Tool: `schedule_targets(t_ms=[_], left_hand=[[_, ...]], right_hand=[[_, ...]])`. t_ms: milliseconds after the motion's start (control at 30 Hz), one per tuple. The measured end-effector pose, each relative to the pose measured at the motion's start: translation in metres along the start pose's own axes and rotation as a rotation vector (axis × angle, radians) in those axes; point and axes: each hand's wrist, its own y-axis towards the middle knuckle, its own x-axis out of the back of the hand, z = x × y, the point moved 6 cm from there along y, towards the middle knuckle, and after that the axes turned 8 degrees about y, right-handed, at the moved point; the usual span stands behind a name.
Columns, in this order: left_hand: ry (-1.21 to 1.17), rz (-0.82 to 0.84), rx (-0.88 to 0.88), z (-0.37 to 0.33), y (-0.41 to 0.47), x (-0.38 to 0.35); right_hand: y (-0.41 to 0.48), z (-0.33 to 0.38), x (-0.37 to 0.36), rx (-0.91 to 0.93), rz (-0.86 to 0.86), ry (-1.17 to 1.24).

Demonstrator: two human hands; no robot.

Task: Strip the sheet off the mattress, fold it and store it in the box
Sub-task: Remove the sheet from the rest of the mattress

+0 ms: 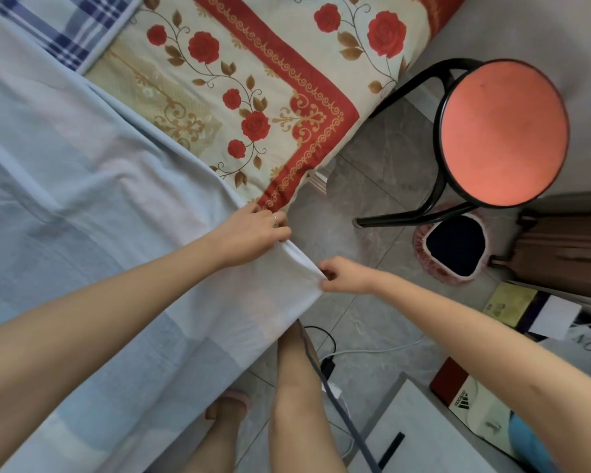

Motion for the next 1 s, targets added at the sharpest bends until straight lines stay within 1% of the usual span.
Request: schedule_targets(t_ms=[67,133,200,267,333,367,500,533,567,633,733,800,1000], left_hand=[[-0.019,-0.008,0.01,-0.002,-0.003,-0.001],[-0.045,-0.021,0.068,-0.005,-0.002,-0.001],[-0.083,0.01,0.139,-0.008,0.003,-0.002],[-0.099,0.109,0.183,-0.011,0.007,-0.005],[-0.068,0.219,0.187,-0.012,0.011,-0.01],[-0.05,0.267,0.181,-0.011,0.012,-0.012],[-0.007,0.367,0.088,-0.011,0.015,-0.019],[0.001,0.362,0.057,-0.013,0.015,-0.02],[0.021,0.31,0.02,-0.016,0.016,-0.018],[0.065,0.15,-0.069,-0.022,0.016,-0.009],[0.104,0.038,-0.132,-0.03,0.013,0.001],[0.127,0.037,-0.154,-0.033,0.011,0.003],[0.18,0.134,-0.092,-0.03,0.012,-0.007]], right_hand=[[-0.007,-0.004,-0.009,-0.012,-0.013,0.062],[-0.012,-0.005,-0.015,-0.017,-0.022,0.123],[-0.014,-0.003,-0.018,-0.023,-0.024,0.163],[-0.014,-0.001,-0.018,-0.024,-0.016,0.173],[-0.014,-0.001,-0.017,-0.03,-0.005,0.164],[-0.013,-0.001,-0.016,-0.032,0.0,0.157],[-0.012,-0.003,-0.008,-0.06,0.022,0.129],[-0.011,-0.003,-0.006,-0.069,0.029,0.132],[-0.012,-0.003,-0.004,-0.074,0.033,0.138],[-0.013,-0.003,-0.002,-0.082,0.034,0.154],[-0.014,-0.005,-0.001,-0.106,0.049,0.164],[-0.014,-0.004,-0.001,-0.115,0.054,0.166],[-0.017,-0.001,-0.004,-0.118,0.112,0.217]])
